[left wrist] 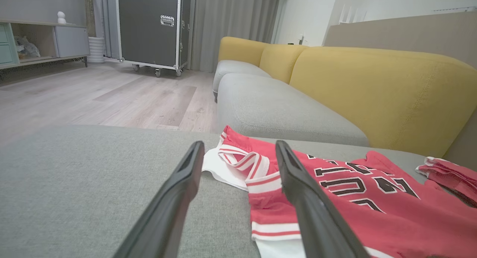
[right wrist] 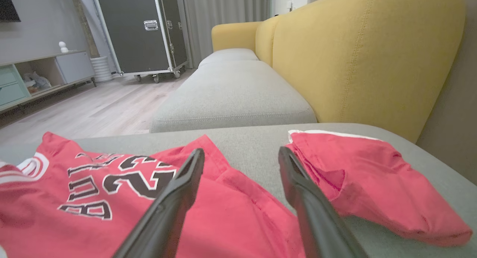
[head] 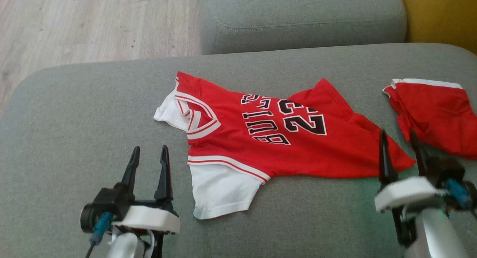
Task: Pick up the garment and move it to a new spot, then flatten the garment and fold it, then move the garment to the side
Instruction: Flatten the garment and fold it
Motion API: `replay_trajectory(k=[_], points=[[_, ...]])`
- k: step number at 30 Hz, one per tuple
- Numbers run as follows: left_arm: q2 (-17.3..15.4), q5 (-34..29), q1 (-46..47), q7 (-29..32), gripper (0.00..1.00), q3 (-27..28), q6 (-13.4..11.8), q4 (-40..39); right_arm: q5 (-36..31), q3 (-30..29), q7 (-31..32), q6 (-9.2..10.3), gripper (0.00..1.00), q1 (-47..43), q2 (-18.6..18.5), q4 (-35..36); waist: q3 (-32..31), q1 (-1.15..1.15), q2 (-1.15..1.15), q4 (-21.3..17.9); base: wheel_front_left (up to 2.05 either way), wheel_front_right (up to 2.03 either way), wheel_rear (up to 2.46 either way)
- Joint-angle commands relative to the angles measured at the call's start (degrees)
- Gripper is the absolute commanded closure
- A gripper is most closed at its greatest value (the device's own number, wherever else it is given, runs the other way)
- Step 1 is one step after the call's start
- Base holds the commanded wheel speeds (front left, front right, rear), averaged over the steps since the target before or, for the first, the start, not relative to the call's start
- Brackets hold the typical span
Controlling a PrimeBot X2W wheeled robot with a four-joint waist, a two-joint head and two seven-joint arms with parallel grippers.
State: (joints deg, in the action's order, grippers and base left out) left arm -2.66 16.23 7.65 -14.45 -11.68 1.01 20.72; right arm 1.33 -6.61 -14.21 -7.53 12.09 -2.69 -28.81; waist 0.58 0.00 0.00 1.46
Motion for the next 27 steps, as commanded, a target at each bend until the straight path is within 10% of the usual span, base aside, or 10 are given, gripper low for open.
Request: replay_trajectory(k=[1, 27], points=[[-0.2, 0.3, 1.2, -0.5, 0.00, 1.3, -0.1, -1.7, 0.0, 1.6, -0.8, 0.04, 0.00, -0.2, -0.2, 3.0, 0.1, 0.00, 0.00, 0.2, 0.00, 0.00, 0.00], [-1.4, 1.9, 3.1, 17.6, 0.00, -7.6, 4.0, 8.3, 3.7, 2.7, -0.8, 0.04, 0.00, -1.4, -0.2, 7.2, 3.7, 0.00, 0.00, -2.7, 0.00, 0.00, 0.00]])
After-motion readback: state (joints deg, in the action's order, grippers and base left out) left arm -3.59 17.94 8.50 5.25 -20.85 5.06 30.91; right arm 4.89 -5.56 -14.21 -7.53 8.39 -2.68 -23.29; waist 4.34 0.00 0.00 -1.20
